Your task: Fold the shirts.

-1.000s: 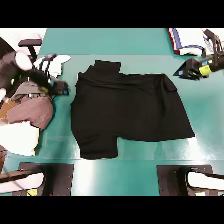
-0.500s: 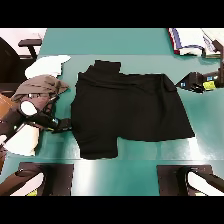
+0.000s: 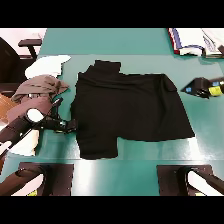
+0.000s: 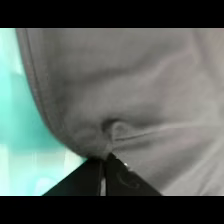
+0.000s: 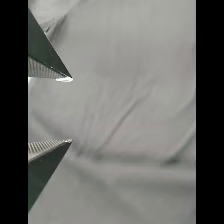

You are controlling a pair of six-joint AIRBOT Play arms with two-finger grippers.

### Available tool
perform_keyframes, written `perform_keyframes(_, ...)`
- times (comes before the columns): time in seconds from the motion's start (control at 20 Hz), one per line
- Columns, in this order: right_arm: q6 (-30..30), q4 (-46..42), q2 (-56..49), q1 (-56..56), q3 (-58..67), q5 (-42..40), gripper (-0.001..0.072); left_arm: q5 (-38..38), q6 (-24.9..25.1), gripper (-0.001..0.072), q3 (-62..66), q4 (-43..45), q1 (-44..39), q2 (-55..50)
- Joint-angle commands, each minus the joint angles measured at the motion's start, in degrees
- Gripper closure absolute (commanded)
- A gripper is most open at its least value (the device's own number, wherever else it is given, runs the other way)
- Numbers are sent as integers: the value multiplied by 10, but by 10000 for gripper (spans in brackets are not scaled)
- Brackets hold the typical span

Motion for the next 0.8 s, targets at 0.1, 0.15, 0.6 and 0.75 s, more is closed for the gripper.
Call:
perform_keyframes(0.1,14,-113,61,-185,-181,32,244,-24,25,682,78,-12,-5,1)
perform_keyframes(0.15,14,-119,67,-233,-228,32,141,-23,26,682,88,-12,-5,1)
perform_keyframes(0.6,13,-43,61,-379,-396,-101,283,-22,29,682,96,-15,-5,1)
perform_keyframes(0.75,14,-7,51,-337,-395,-151,283,-22,29,682,96,-15,-5,1)
